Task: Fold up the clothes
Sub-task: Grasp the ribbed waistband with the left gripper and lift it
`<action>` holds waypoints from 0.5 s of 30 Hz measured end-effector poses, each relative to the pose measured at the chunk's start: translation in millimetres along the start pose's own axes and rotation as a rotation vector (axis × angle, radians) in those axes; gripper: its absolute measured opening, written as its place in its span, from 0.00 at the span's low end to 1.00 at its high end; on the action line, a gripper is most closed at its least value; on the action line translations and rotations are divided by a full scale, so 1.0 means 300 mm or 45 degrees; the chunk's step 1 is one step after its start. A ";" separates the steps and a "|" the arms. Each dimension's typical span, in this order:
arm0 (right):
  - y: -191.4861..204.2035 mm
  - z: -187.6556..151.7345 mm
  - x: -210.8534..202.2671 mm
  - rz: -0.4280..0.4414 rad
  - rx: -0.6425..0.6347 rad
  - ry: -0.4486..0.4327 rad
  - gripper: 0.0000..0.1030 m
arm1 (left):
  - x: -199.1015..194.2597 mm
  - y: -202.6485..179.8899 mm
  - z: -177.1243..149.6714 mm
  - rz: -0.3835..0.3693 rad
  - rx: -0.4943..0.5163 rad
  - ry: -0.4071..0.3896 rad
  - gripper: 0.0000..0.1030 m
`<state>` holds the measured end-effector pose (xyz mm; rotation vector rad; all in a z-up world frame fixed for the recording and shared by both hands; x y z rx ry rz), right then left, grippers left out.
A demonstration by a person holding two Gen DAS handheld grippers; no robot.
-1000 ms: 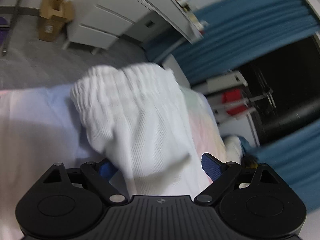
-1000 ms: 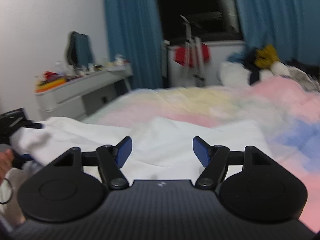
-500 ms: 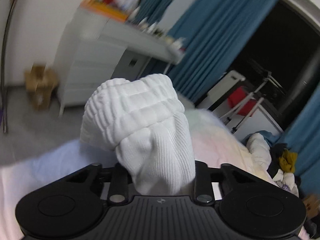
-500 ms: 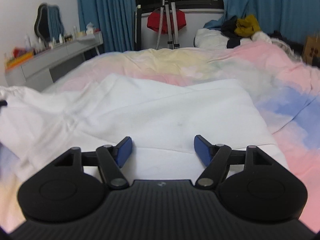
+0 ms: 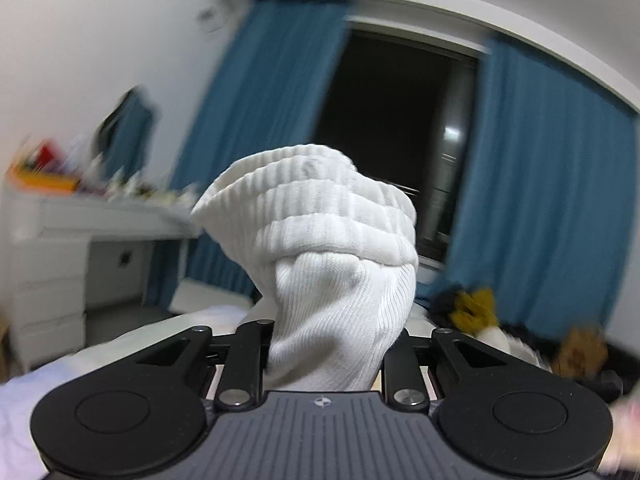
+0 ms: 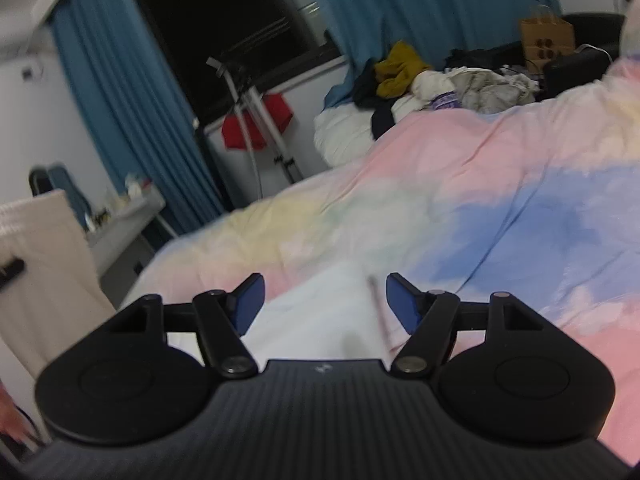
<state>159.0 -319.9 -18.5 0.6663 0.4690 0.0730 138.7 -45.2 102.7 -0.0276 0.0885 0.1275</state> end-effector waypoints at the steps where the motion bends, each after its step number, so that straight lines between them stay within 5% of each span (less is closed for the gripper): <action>1: -0.022 0.021 -0.010 0.011 0.026 -0.009 0.69 | -0.006 -0.084 -0.029 -0.024 0.053 -0.006 0.23; 8: -0.121 0.071 0.041 0.170 0.234 0.059 0.69 | -0.015 -0.569 -0.395 -0.210 0.597 0.118 0.24; 11: -0.129 0.050 0.101 0.307 0.352 0.185 0.67 | -0.003 -0.648 -0.496 -0.239 0.774 0.174 0.24; 15: -0.111 0.009 0.182 0.412 0.448 0.335 0.62 | 0.010 -0.669 -0.495 -0.266 0.853 0.205 0.34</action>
Point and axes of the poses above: each gripper's, at about its wrist camera, not at the fingertips, and x roughly the way its jaws point, y to its left, z to its top, the point moved 9 cm from there along x, roughly the way its jaws point, and after that the axes turned 11 degrees about x, right-handed, at the moved point
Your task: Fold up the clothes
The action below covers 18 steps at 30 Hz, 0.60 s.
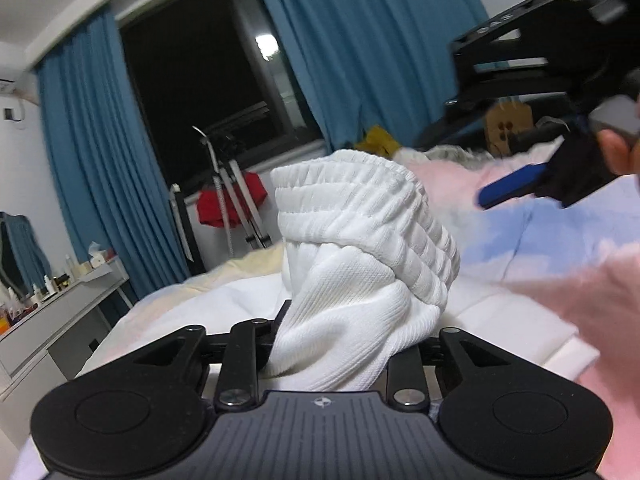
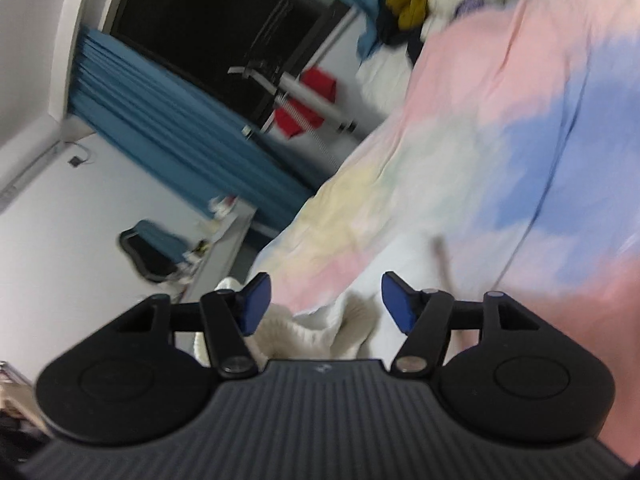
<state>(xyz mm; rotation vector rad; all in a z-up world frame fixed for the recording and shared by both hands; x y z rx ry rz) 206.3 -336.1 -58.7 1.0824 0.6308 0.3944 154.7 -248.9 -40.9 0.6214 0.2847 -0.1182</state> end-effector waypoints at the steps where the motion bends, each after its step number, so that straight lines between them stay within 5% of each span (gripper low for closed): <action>1: 0.000 -0.011 0.024 0.023 0.017 0.046 0.62 | 0.004 -0.001 -0.001 -0.019 0.016 0.022 0.38; 4: 0.024 -0.068 0.084 0.089 0.028 0.188 0.62 | -0.009 0.016 -0.037 -0.072 0.051 0.057 0.53; 10: 0.095 -0.072 0.046 0.137 -0.043 0.158 0.62 | -0.112 0.117 -0.225 -0.111 0.060 0.018 0.72; 18: -0.034 -0.049 0.131 -0.143 -0.052 0.101 0.56 | -0.166 0.134 -0.280 -0.157 0.030 -0.017 0.72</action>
Point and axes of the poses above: each gripper's, at about its wrist camera, not at the fingertips, and x roughly the way its jaws point, y to its left, z to its top, the point moved 9 cm from there along x, roughly the way its jaws point, and after that the axes turned 11 degrees about x, right-handed, at the moved point
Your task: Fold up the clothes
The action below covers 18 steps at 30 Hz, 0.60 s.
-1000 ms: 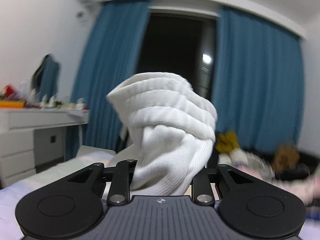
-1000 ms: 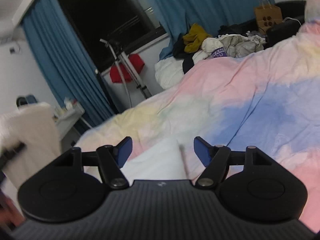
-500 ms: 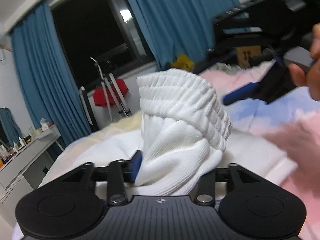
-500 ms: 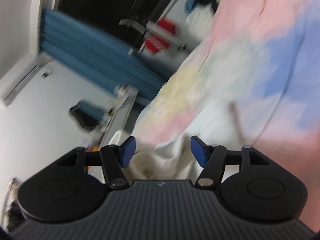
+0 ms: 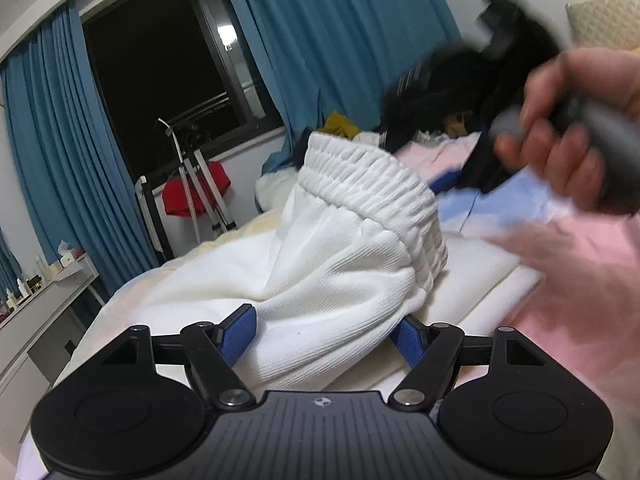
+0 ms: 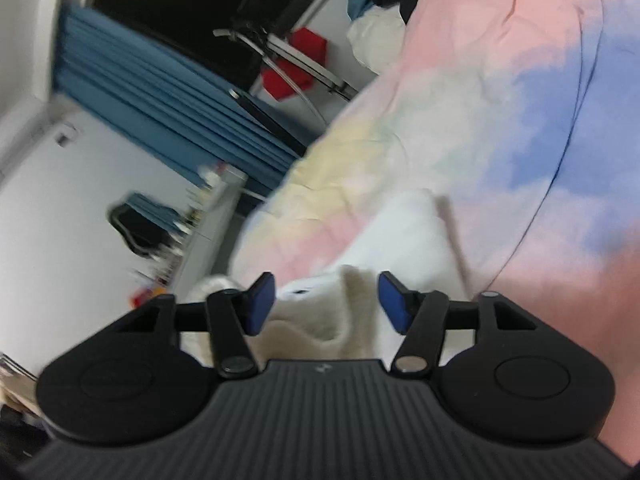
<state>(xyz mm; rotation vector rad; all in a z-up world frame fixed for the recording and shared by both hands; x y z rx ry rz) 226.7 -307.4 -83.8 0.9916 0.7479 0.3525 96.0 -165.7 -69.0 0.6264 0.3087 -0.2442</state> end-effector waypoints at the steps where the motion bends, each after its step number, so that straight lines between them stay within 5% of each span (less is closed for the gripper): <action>1: -0.009 -0.005 0.032 -0.043 -0.042 0.015 0.56 | -0.001 0.006 -0.003 -0.005 -0.014 -0.001 0.72; 7: 0.047 -0.082 0.125 -0.004 -0.275 0.151 0.56 | -0.020 0.002 -0.008 -0.061 -0.088 0.044 0.73; 10: 0.055 -0.104 0.104 -0.069 -0.393 0.185 0.56 | -0.013 0.025 -0.023 -0.098 -0.158 0.079 0.73; 18: 0.033 -0.191 0.015 -0.257 -0.634 0.269 0.54 | 0.001 0.033 -0.062 -0.133 -0.100 0.136 0.72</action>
Point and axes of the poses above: each gripper's, at about its wrist camera, not at the fingertips, and x roughly the way its jaws point, y to its left, z to its top, the point moved 9 cm from there along x, roughly the way its jaws point, and after that the axes turned 11 degrees about x, right-handed, at the moved point
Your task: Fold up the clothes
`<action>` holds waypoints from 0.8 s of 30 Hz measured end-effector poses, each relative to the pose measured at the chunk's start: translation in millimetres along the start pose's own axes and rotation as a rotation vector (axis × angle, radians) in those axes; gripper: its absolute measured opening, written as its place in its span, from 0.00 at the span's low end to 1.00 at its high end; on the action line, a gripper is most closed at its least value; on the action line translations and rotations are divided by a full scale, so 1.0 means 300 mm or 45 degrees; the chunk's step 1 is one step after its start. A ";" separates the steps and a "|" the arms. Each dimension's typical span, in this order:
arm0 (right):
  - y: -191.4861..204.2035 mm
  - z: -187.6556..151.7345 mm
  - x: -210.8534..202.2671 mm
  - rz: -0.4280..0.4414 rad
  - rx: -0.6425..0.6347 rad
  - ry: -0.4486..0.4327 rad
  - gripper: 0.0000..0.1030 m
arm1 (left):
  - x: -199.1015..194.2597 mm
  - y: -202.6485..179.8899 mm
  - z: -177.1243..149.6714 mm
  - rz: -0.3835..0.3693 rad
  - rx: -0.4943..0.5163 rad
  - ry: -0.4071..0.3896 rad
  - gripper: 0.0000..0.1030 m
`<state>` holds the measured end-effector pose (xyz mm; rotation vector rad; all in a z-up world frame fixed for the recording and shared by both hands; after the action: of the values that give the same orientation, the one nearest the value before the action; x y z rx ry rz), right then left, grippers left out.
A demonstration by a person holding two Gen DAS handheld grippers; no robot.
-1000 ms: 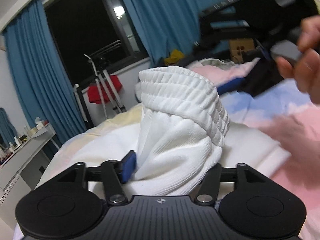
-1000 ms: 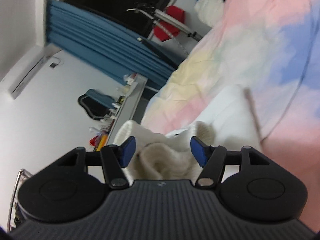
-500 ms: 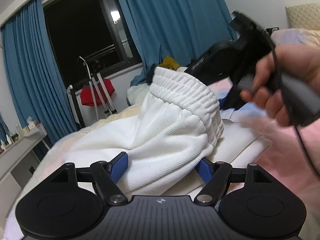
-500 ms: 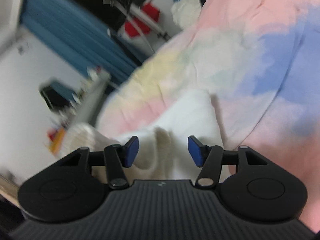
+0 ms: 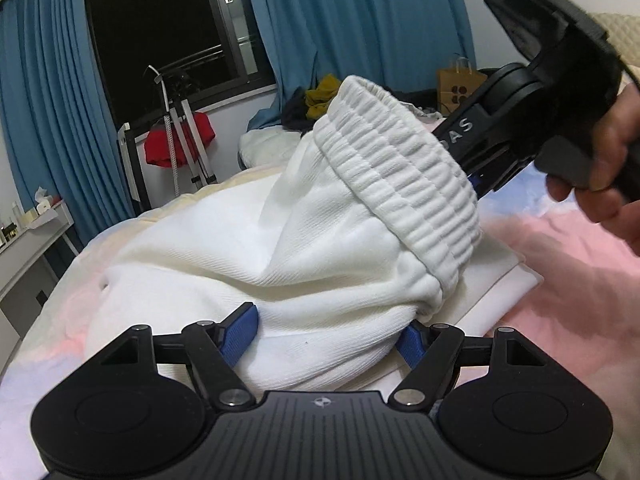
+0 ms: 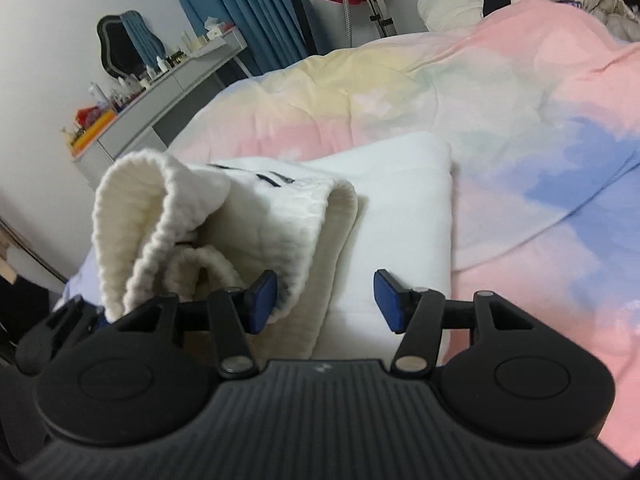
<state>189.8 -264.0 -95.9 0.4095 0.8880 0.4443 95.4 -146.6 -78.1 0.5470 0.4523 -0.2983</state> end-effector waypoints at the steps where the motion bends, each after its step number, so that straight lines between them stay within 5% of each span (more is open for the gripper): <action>1: 0.001 -0.005 -0.011 -0.007 -0.008 0.001 0.54 | -0.002 0.002 -0.002 0.003 0.000 -0.008 0.72; 6: -0.059 0.028 -0.111 -0.030 0.153 -0.149 0.57 | -0.001 0.031 0.005 0.018 -0.016 -0.047 0.72; 10: -0.104 0.076 -0.205 0.268 0.455 -0.274 0.57 | 0.012 0.052 0.007 0.021 -0.021 -0.052 0.73; 14: -0.062 0.082 -0.204 0.479 0.500 -0.218 0.57 | 0.010 0.047 0.001 0.036 0.006 -0.058 0.73; 20: -0.015 0.062 -0.106 0.469 0.467 -0.092 0.57 | -0.002 0.035 -0.009 0.041 0.009 -0.057 0.73; 24: -0.081 0.083 -0.040 0.484 0.644 -0.083 0.57 | -0.001 0.034 -0.014 0.048 0.025 -0.056 0.73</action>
<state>208.2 -294.7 -86.5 1.0630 0.8557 0.5481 97.7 -136.0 -76.8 0.5663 0.3964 -0.2783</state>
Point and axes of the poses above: each gripper's, at about its wrist camera, not at the fingertips, and x roughly the way its jaws point, y to its left, z to its top, the point moved 9 cm from there along x, roughly the way its jaws point, and after that the axes turned 11 degrees about x, right-handed, at the moved point
